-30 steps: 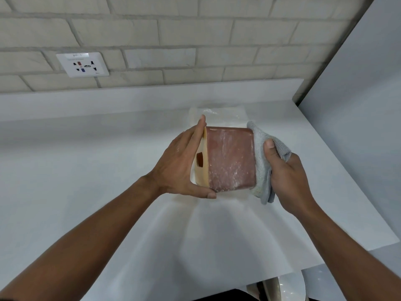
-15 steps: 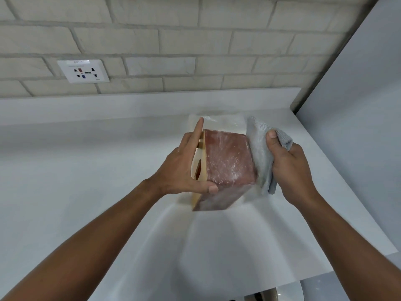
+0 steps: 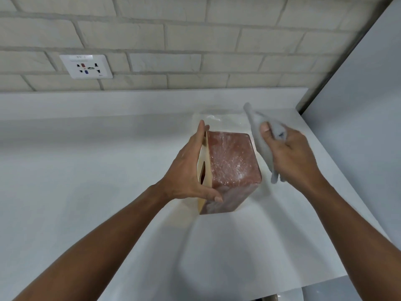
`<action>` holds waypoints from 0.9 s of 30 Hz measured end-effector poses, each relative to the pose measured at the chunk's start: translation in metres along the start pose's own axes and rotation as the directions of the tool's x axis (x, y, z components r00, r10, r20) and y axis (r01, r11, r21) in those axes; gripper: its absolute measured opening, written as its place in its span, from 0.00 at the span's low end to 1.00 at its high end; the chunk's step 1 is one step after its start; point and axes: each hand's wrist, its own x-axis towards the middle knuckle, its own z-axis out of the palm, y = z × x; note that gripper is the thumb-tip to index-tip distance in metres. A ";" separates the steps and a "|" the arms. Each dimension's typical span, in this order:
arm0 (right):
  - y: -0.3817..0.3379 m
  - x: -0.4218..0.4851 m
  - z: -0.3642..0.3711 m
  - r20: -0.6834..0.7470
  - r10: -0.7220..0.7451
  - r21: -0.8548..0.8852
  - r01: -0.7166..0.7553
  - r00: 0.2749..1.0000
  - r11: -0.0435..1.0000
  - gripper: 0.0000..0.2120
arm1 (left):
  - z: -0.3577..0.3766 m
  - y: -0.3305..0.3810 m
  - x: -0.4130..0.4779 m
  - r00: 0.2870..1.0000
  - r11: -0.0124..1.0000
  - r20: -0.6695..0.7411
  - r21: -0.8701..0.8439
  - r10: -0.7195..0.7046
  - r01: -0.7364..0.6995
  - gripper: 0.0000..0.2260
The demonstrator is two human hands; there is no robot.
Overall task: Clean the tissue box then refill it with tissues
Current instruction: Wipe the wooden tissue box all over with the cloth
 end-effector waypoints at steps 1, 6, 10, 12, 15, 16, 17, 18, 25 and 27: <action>0.000 -0.002 0.002 0.091 -0.036 -0.111 0.046 0.995 0.993 0.12 | 0.002 0.000 0.000 1.000 1.000 0.003 -0.011 -0.019 0.019 0.72; -0.007 0.002 0.012 0.206 -0.097 -0.273 0.153 0.974 0.950 0.20 | 0.004 -0.005 0.005 0.999 0.999 -0.023 -0.032 -0.024 0.023 0.66; -0.018 0.021 0.025 0.279 -0.086 -0.366 0.189 0.956 0.911 0.20 | 0.006 -0.005 0.003 0.999 0.999 -0.025 -0.003 0.036 -0.036 0.58; -0.025 0.026 0.040 0.339 -0.130 -0.412 0.272 0.932 0.869 0.20 | 0.006 -0.003 0.004 0.995 0.996 -0.040 -0.002 0.089 -0.089 0.54; -0.028 0.025 0.049 0.451 -0.244 -0.428 0.449 0.858 0.784 0.24 | 0.005 -0.002 0.007 0.984 0.986 -0.073 0.032 0.164 -0.162 0.51; -0.024 0.027 0.045 0.475 -0.238 -0.422 0.457 0.847 0.783 0.25 | 0.005 -0.002 0.007 0.982 0.984 -0.073 0.039 0.175 -0.173 0.51; -0.019 0.030 0.039 0.473 -0.207 -0.430 0.430 0.856 0.794 0.24 | 0.005 -0.004 0.006 0.982 0.984 -0.069 0.047 0.175 -0.172 0.51; -0.016 0.033 0.032 0.436 -0.166 -0.463 0.378 0.884 0.802 0.22 | 0.007 -0.007 0.006 0.985 0.986 -0.066 0.056 0.161 -0.157 0.54; -0.029 0.037 0.042 0.408 -0.215 -0.474 0.407 0.887 0.781 0.17 | 0.008 -0.007 0.008 0.984 0.984 -0.120 0.134 0.131 -0.115 0.56; -0.020 0.042 0.028 0.392 -0.141 -0.493 0.337 0.909 0.802 0.17 | 0.010 -0.010 0.005 0.990 0.984 -0.102 0.159 0.099 -0.082 0.60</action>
